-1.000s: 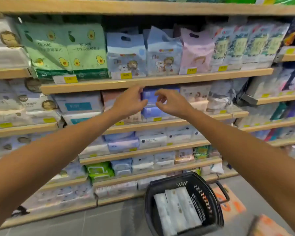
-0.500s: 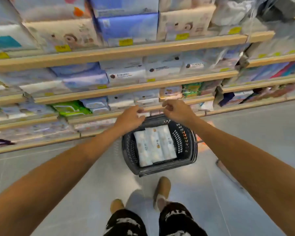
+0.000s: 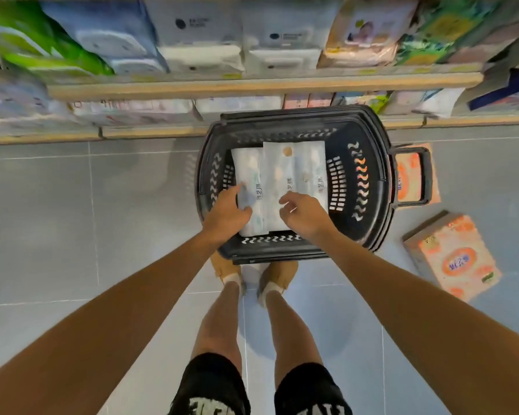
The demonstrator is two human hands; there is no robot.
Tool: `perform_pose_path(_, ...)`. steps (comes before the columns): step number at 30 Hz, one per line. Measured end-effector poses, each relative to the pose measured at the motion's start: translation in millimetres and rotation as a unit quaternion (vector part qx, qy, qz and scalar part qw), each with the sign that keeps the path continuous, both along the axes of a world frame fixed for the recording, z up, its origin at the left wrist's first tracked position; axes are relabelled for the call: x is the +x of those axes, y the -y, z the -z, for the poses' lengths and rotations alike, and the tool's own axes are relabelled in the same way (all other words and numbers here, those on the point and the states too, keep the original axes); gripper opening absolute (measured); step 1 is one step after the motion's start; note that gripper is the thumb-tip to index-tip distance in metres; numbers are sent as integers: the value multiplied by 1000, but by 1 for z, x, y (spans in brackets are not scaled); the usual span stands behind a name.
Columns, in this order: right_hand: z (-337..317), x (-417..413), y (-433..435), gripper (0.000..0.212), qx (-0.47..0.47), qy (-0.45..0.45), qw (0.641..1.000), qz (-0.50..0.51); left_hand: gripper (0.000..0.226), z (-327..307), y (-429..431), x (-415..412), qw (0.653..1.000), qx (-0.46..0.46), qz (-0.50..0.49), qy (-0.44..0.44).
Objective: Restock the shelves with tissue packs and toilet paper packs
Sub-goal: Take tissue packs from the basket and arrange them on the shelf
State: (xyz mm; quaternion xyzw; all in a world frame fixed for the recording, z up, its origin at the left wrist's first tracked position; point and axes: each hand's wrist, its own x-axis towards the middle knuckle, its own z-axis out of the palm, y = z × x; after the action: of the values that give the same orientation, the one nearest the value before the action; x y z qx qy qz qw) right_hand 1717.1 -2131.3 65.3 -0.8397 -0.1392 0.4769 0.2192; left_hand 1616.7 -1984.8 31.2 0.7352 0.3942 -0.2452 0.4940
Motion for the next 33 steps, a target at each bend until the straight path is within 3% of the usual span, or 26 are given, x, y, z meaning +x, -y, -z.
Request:
perform_pose_path(3,61,-6,-9,30,-7,0,999,41,78,73,1,5,1000,-13,-8,-6)
perform_pose_path(8,140,-8,-16,34,-14,13,997,78,75,142,13,24,999,36,-13,-22)
perform_pose_path(15,187,-10,-5,34,5,38,990,136,101,206,30,39,998,55,-25,-31)
perform_pose_path(18,192,-9,-2,32,18,46,988,150,117,216,29,47,996,50,-34,-69)
perform_pose_path(22,194,-7,-5,33,23,34,988,149,122,223,15,44,985,77,-94,-121)
perform_pose_path(33,161,1,-5,32,41,36,985,163,115,163,2,45,985,110,-123,-59)
